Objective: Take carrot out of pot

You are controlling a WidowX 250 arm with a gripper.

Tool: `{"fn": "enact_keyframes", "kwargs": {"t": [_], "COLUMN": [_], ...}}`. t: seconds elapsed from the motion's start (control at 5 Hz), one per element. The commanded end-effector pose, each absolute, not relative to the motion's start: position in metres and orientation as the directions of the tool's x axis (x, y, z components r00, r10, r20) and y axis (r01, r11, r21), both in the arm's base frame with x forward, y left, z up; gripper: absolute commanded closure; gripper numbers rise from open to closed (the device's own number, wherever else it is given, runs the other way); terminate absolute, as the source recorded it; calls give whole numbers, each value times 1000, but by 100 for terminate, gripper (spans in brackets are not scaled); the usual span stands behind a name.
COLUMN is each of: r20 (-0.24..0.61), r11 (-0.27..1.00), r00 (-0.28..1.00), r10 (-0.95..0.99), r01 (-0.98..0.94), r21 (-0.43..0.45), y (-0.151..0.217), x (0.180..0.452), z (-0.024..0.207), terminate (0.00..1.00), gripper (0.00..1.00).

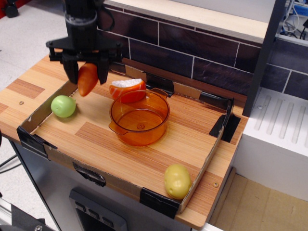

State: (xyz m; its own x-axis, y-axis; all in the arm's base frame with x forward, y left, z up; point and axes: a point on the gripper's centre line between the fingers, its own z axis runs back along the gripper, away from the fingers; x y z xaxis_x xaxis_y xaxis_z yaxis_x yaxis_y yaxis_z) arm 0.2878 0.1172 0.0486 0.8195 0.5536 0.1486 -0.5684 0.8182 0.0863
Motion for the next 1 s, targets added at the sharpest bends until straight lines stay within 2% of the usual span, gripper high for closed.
{"fn": "enact_keyframes", "kwargs": {"t": [0.0, 0.2, 0.4, 0.8], "r20": [198, 195, 194, 188], "r11": [800, 791, 777, 764], "r00": [800, 794, 782, 767], "r10": [567, 576, 593, 614], "r01": [-592, -602, -618, -637], "r21": [102, 112, 115, 105], "y": [130, 133, 135, 137], "x": [296, 298, 299, 299], "z": [54, 49, 45, 45], "terminate": [0, 0, 0, 0], "gripper": [100, 100, 0, 0]}}
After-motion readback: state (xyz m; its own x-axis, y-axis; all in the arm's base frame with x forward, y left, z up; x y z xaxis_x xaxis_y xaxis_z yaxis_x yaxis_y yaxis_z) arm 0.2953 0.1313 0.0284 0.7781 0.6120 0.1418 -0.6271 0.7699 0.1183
